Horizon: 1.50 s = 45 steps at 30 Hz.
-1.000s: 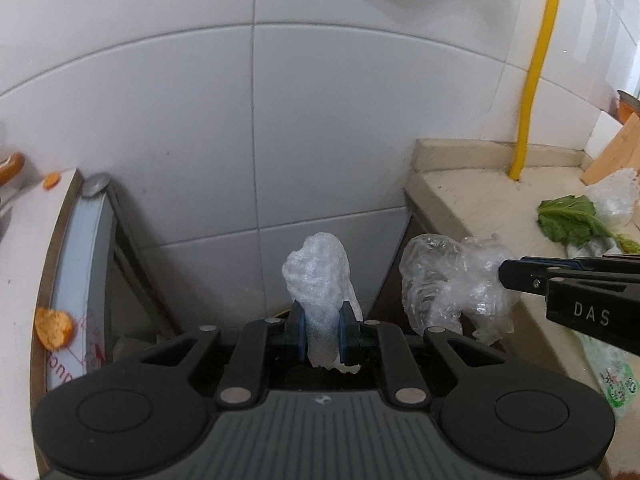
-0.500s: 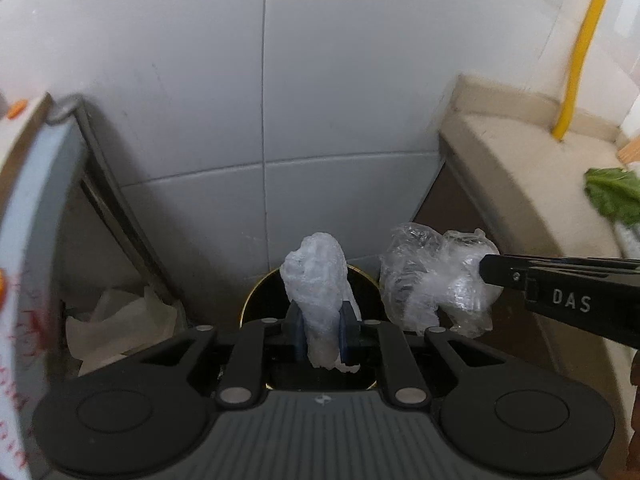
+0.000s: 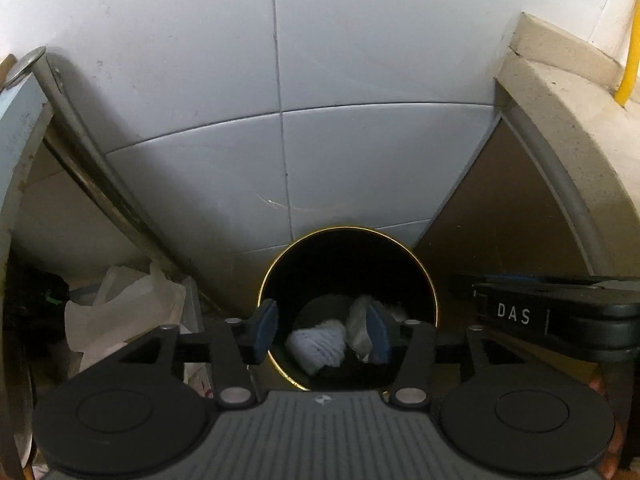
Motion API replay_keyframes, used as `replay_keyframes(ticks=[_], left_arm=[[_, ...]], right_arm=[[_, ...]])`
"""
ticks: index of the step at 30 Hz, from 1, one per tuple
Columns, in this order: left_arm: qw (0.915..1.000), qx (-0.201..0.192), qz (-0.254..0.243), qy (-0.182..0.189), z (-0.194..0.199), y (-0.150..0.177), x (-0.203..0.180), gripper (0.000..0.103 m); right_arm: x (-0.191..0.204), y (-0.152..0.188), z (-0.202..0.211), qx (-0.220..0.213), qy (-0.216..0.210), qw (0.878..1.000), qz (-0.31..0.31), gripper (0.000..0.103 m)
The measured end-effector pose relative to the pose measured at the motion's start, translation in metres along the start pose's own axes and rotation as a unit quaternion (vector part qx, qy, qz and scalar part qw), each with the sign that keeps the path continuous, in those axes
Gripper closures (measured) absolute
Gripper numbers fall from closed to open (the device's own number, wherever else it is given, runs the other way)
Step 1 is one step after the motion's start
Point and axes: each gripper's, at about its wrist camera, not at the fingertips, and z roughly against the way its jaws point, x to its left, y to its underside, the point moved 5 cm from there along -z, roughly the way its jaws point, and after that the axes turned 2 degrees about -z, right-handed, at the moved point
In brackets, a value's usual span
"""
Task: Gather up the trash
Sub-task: 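Lower both tools over the black bin and open them to drop the bags, then move both open tools back up to the trash pile on the counter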
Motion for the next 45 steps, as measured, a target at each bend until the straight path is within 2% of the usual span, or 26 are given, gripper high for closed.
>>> replay_keyframes(ticks=[6,12,15,19,23,27,29,33,39,45], left_arm=[[0.9994,-0.025,-0.021,-0.014,0.020,0.001,-0.005,0.061],[0.9946,-0.083,-0.061,-0.010,0.068,0.000,-0.020,0.060],[0.9896,-0.115,-0.085,-0.008,0.093,0.000,-0.029,0.057],[0.9790,-0.160,-0.126,-0.002,0.124,0.001,-0.044,0.047],[0.9686,-0.186,-0.165,0.002,0.146,0.005,-0.058,0.042],[0.9673,-0.171,-0.183,0.041,0.158,0.014,-0.066,0.041],[0.9674,-0.151,-0.195,0.058,0.159,0.019,-0.072,0.041],[0.9625,-0.114,-0.229,0.091,0.162,0.035,-0.091,0.041],[0.9449,-0.059,-0.292,0.135,0.164,0.052,-0.125,0.041],[0.9311,-0.065,-0.334,0.131,0.172,0.059,-0.149,0.041]], right_arm=[[-0.003,0.004,0.003,-0.006,0.005,1.000,-0.015,0.070],[0.000,0.007,0.063,-0.073,0.030,0.997,-0.009,0.069],[0.000,0.011,0.094,-0.106,0.041,0.993,-0.013,0.062],[0.001,0.022,0.130,-0.145,0.063,0.987,-0.015,0.060],[-0.002,0.032,0.162,-0.169,0.081,0.982,-0.022,0.058],[-0.008,0.045,0.192,-0.196,0.110,0.974,-0.027,0.054],[-0.014,0.053,0.204,-0.204,0.124,0.970,-0.035,0.049],[-0.026,0.070,0.227,-0.217,0.159,0.962,-0.050,0.048],[-0.047,0.102,0.253,-0.220,0.199,0.951,-0.086,0.048],[-0.063,0.130,0.272,-0.227,0.229,0.939,-0.117,0.044]])
